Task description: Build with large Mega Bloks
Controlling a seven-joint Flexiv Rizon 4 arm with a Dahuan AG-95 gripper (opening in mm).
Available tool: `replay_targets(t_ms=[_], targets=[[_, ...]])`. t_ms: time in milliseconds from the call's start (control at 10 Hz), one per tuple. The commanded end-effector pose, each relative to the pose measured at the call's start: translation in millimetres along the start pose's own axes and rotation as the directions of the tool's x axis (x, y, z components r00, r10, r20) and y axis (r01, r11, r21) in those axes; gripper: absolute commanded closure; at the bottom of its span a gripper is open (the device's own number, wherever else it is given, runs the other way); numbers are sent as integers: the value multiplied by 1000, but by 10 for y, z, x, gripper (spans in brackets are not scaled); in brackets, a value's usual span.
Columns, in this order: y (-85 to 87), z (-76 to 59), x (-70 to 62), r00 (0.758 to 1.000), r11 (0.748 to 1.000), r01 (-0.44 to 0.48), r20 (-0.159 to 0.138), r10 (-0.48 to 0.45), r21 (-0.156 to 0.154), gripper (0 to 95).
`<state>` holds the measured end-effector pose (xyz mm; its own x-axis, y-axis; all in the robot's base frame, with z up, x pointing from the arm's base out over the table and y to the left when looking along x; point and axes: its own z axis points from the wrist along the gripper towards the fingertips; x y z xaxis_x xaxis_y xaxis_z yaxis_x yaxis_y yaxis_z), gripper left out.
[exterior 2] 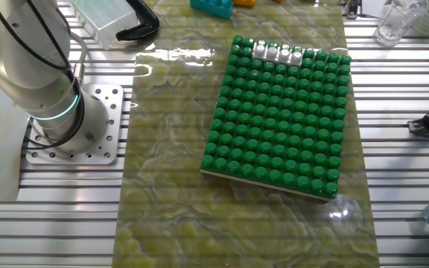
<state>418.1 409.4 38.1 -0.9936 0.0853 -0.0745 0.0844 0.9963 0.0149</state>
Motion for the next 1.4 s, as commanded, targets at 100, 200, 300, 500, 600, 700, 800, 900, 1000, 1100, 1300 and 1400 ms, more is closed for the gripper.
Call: replay_targets(t_ms=[100,200,300,500,600,700,800,900,1000,1100,1300,1400], targets=[[9,-4,5,1000,1000,2,-14,-2,0,380],[6,-2,13,1000,1000,1,-22,-1,-7,380],[4,-2,16,999,1000,-11,-43,11,-13,570],[2,38,10,998,1000,-26,-61,25,-6,570],[9,92,5,997,1000,-31,-65,31,-5,570],[12,116,3,997,999,-31,-68,31,-5,570],[16,143,2,997,999,-34,-74,34,-5,570],[16,143,2,996,999,-34,-78,33,-4,570],[16,142,2,996,999,-35,-80,35,-3,570],[17,134,2,996,999,-34,-80,34,-2,570],[17,137,2,995,999,-37,-94,37,2,760],[17,137,2,995,999,-37,-95,37,2,760]])
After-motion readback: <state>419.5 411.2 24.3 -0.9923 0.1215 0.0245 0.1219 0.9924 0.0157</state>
